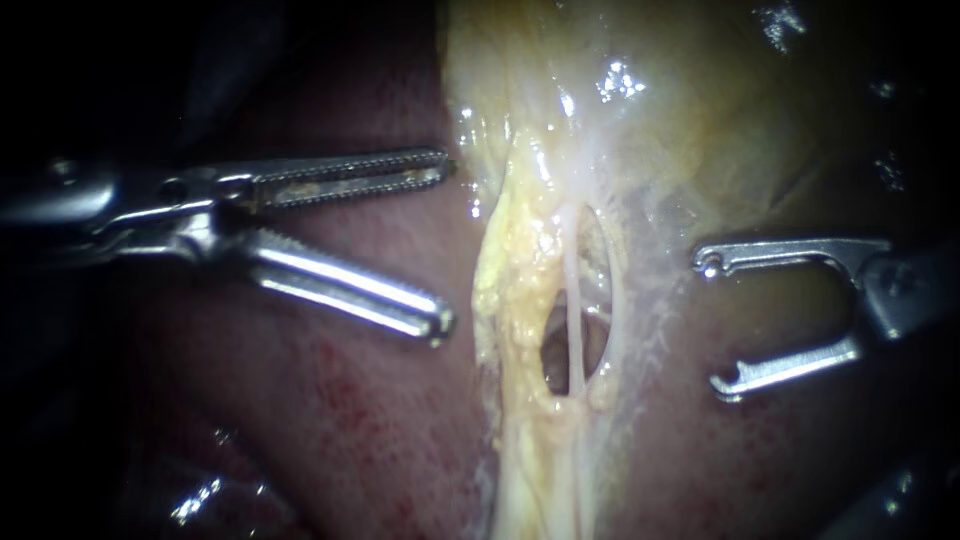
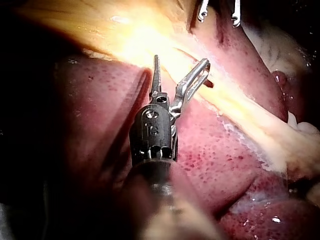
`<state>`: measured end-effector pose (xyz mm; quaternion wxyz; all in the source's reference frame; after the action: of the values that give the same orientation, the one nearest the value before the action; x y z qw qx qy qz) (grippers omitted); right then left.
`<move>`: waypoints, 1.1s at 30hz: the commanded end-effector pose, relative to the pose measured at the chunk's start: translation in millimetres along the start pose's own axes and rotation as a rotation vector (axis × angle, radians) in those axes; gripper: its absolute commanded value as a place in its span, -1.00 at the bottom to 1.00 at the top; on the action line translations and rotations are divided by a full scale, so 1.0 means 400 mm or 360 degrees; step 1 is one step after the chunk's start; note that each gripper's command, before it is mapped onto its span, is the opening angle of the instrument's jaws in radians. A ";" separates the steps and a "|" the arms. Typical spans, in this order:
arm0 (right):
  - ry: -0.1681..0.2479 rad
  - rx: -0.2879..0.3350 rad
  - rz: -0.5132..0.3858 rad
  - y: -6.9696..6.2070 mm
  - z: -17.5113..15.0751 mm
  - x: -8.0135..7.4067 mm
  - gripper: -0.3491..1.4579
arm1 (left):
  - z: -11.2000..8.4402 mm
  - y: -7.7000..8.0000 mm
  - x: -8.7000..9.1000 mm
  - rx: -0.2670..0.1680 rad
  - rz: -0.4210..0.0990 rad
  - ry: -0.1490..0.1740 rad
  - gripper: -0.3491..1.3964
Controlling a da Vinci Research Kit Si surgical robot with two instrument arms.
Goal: Grabbing gallbladder
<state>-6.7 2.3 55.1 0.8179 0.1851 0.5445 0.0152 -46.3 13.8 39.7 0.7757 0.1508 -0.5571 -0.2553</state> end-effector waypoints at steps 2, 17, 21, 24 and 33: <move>0.0001 0.0001 -0.0001 0.0000 -0.0001 0.0000 0.04 | 0.0017 0.0006 0.0001 -0.0013 0.0003 0.0005 0.04; 0.0001 0.0001 -0.0001 0.0001 -0.0003 -0.0002 0.04 | 0.0086 0.0066 0.0014 -0.0038 -0.0095 0.0035 -0.27; 0.0001 0.0001 -0.0001 0.0001 -0.0003 -0.0003 0.04 | 0.0087 0.0083 0.0030 -0.0039 -0.0102 0.0050 -0.40; 0.0001 0.0001 -0.0001 0.0002 -0.0003 -0.0003 0.04 | 0.0086 0.0095 0.0043 -0.0052 -0.0119 0.0058 -0.52; 0.0001 0.0001 -0.0001 0.0002 -0.0003 -0.0004 0.04 | 0.0080 0.0103 0.0062 -0.0066 -0.0145 0.0077 -1.00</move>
<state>-6.9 2.4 55.2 0.8178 0.1851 0.5447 0.0148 -47.8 16.0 44.9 0.7797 0.1658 -0.5250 -0.2982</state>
